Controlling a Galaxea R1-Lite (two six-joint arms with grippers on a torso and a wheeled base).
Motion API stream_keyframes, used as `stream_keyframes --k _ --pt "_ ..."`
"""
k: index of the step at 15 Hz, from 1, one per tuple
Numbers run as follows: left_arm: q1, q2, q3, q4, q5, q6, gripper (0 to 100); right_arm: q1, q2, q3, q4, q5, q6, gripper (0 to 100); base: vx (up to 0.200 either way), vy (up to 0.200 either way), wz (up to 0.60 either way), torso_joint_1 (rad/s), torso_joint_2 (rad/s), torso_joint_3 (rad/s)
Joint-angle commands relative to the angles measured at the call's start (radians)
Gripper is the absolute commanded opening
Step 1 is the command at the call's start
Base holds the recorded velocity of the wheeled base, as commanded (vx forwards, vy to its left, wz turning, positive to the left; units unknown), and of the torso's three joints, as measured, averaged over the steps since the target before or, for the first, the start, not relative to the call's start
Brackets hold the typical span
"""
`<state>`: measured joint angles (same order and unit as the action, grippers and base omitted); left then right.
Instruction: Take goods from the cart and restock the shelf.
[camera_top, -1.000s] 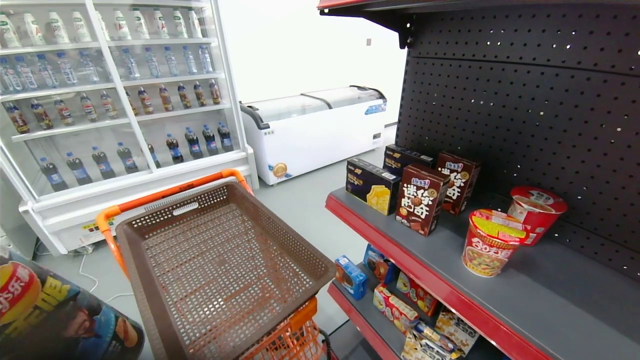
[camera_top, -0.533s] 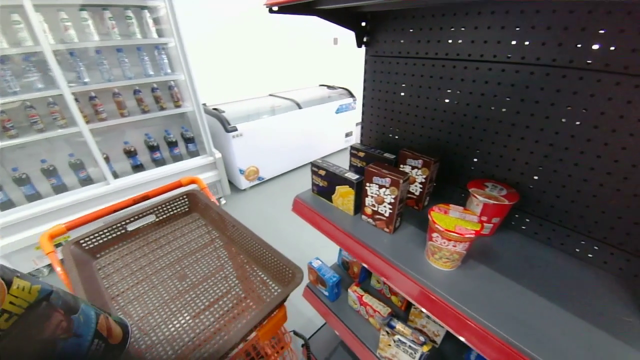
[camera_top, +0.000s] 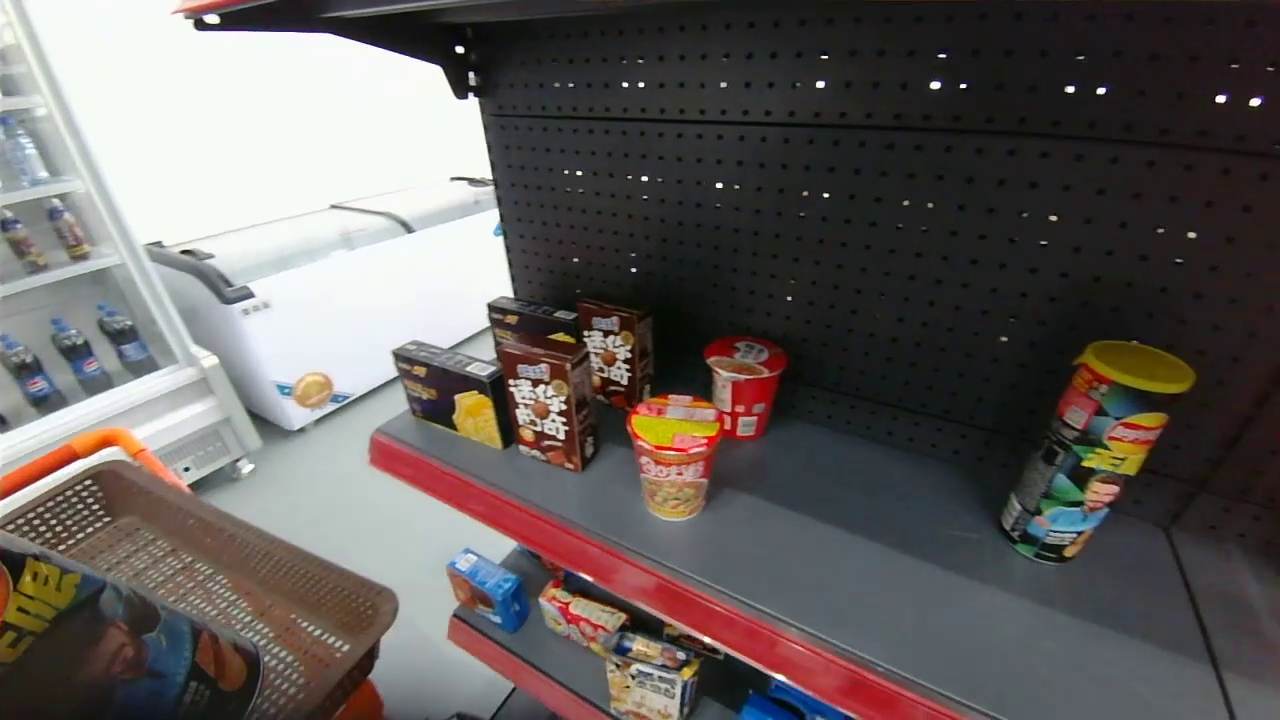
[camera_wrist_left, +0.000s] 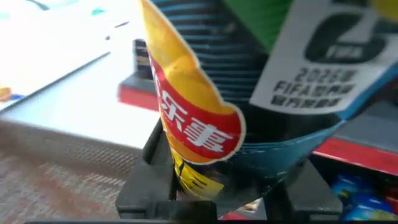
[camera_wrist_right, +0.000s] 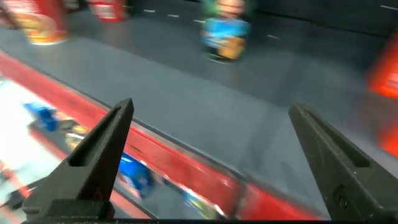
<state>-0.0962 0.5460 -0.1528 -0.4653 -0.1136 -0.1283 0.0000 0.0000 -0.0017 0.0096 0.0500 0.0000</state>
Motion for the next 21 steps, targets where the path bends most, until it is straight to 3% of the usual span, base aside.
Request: stream_keyframes --k 1,11,16,17,21 --pt "0.000 0.006 0.002 -0.001 0.000 -0.001 0 0.000 0.000 0.000 0.000 0.001 0.000 100 0.000 0.000 -0.60 0.002 0.01 0.007" --pt "0.001 0.005 0.007 -0.001 0.005 -0.007 0 0.000 0.000 0.000 0.000 0.001 0.000 100 0.000 0.000 -0.60 0.002 0.00 0.004" --pt "0.004 0.006 -0.030 -0.001 0.008 -0.004 0 0.000 0.000 0.000 0.000 0.005 -0.005 100 0.000 0.000 0.00 0.000 0.00 0.000" --pt "0.013 0.006 -0.056 0.014 0.014 -0.004 0 0.000 0.000 0.000 0.000 0.004 -0.003 100 0.000 0.000 0.00 0.000 0.00 0.000" --pt "0.027 -0.057 -0.128 0.267 0.028 -0.002 0 -0.008 0.018 -0.008 0.001 -0.042 0.009 100 0.000 0.000 0.00 0.000 0.00 0.000"
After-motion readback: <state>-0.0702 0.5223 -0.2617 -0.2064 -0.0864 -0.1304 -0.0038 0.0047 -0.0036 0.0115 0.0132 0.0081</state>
